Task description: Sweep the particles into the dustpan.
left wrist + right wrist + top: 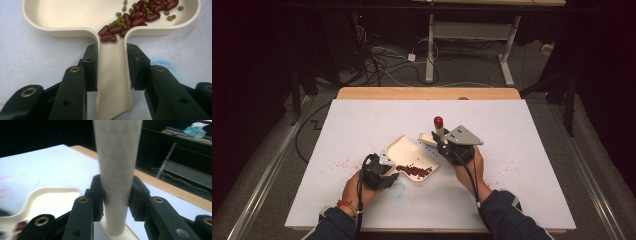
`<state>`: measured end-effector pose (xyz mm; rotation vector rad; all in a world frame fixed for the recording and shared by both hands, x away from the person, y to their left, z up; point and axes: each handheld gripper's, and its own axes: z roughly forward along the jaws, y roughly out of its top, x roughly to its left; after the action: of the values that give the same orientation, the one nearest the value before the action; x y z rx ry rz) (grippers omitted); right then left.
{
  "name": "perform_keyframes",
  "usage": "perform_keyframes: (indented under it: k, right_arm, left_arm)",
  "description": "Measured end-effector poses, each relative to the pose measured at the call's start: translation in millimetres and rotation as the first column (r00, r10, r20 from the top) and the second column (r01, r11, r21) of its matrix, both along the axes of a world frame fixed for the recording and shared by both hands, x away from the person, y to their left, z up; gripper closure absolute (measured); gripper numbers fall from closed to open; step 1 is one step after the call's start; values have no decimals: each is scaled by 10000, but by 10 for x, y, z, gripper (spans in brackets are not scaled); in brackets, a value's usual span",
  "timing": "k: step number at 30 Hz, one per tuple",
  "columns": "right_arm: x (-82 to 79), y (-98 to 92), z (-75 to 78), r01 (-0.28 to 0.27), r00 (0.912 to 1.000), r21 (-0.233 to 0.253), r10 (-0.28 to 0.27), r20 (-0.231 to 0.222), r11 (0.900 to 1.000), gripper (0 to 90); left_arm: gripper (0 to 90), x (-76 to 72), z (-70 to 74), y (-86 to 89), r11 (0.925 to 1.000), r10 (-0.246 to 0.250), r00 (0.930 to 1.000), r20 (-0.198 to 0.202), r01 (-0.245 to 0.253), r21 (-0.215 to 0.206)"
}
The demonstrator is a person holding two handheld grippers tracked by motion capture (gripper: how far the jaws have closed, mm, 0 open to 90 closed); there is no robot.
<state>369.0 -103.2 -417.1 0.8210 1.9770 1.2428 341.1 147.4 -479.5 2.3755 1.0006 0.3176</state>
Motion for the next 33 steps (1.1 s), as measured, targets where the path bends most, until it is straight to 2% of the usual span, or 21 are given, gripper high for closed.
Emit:
perform_keyframes:
  k: [6,10,17,20,22,23,26,29,30,31,33]
  right_arm:
    - [-203,189,36,-628,9980,183,629,-70,9979,703]
    - [-256,203,98,-993,9946,541,1008,-241,9936,707]
    - [-275,147,191,-1166,9931,823,1171,-13,9898,706]
    - [-252,40,309,-977,9951,1064,955,254,9895,706]
    - [-233,8,332,-937,9953,1033,907,334,9902,706]
    - [-197,-50,355,-731,9970,1102,696,353,9912,706]
    - [-135,-113,347,-412,9982,833,373,480,9957,706]
    - [-77,-173,291,33,9991,576,-57,423,9983,706]
    - [-77,-173,291,33,9991,576,-57,423,9983,706]
    - [-63,-224,258,295,9989,428,-310,355,9986,706]
    - [-67,-295,236,400,9987,253,-407,290,9989,706]
  left_arm:
    - [636,3,-3,-22,10000,46,10000,13,-46,-41]
    - [636,1,0,-18,10000,17,10000,17,-17,-80]
    - [636,-1,8,15,9999,-28,10000,6,28,-127]
    - [636,-1,12,49,9999,0,10000,-30,0,-108]
    - [636,-6,14,53,9999,25,10000,-47,-25,-118]
    - [636,-14,19,62,9999,20,10000,-32,-20,-112]
    - [636,-22,24,72,9999,44,10000,-30,-44,-112]
    - [637,-38,32,99,10000,83,9999,-56,-84,-15]
    - [637,-38,32,99,10000,83,9999,-56,-84,-15]
    - [637,-57,37,108,9999,101,9999,-52,-101,21]
    - [636,-76,37,114,9999,108,9999,-45,-108,33]
